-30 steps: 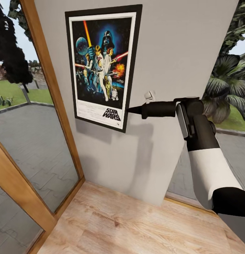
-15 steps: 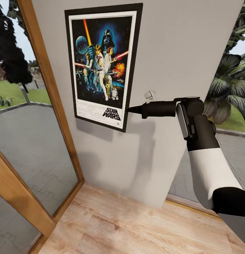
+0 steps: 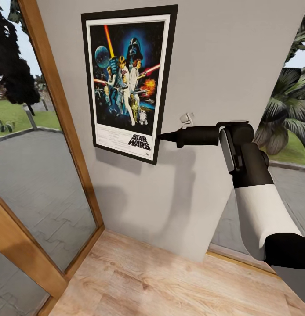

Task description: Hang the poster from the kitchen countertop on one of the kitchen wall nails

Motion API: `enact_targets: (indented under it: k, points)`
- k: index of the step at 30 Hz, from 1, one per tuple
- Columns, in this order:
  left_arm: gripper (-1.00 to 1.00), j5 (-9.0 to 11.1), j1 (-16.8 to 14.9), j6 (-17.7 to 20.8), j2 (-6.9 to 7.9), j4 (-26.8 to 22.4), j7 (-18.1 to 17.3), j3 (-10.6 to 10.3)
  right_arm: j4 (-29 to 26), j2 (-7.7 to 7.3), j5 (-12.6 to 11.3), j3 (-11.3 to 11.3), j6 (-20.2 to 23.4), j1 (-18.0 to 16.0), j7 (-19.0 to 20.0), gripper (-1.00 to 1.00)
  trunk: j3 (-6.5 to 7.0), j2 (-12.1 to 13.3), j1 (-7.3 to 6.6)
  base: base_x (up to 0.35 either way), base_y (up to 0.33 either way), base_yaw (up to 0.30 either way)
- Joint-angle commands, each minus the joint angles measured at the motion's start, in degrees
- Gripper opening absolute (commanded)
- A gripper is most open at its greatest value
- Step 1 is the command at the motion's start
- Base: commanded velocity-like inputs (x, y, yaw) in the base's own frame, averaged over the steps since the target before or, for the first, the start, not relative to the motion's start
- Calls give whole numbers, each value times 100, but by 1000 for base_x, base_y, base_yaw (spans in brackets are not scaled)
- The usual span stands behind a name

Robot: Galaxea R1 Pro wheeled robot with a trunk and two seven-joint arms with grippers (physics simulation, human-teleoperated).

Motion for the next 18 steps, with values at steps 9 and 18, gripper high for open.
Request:
enact_targets:
  k: [9,18]
  points:
    - [100,-28,-1,9,-3,-11,-25,18,1,-5,-1,8,46,0,19,-100,-11,-12,4,104,-33,0]
    - [100,-28,-1,8,-3,-11,-27,16,-8,-5,-2,4,46,10,22,-100,-11,-12,4,88,-8,0]
